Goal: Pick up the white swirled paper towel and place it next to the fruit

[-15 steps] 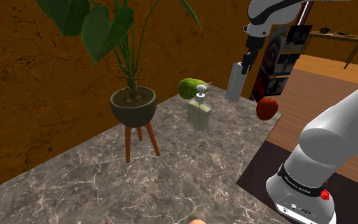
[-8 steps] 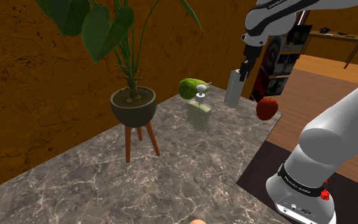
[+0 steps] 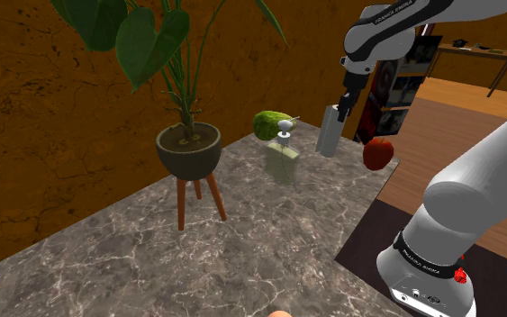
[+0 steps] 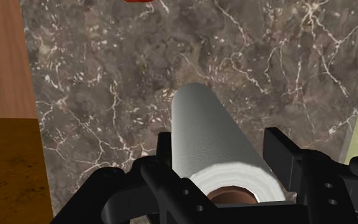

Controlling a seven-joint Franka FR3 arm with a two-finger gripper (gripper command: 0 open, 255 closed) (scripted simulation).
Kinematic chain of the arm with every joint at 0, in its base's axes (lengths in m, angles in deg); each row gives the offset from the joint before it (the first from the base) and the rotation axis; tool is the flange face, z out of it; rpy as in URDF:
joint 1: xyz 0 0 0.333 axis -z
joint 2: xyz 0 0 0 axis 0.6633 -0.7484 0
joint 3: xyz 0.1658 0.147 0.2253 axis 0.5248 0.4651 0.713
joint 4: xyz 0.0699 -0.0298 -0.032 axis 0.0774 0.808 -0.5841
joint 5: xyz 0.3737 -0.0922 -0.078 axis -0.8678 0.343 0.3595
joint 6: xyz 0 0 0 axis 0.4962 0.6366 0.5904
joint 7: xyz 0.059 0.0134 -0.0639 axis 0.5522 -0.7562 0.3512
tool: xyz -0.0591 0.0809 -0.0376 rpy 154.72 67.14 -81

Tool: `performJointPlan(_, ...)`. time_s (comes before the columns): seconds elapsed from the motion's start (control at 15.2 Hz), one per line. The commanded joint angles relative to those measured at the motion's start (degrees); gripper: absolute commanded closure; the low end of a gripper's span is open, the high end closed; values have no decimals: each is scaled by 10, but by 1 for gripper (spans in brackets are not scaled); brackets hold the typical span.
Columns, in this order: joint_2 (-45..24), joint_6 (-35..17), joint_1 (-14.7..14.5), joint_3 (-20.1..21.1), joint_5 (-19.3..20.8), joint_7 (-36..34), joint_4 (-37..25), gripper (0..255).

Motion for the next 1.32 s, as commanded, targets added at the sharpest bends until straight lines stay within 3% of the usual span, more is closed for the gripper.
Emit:
performJointPlan(0.0,0,0,0,0,0,0,0,255)
performJointPlan(0.2,0,0,0,0,0,0,0,255)
performJointPlan(0.26,0,0,0,0,0,0,0,0)
performJointPlan(0.59,0,0,0,0,0,0,0,0)
performJointPlan(0.86,28,77,1,8,5,-5,-50,0)
performJointPlan(1.25,28,77,1,8,5,-5,-50,0)
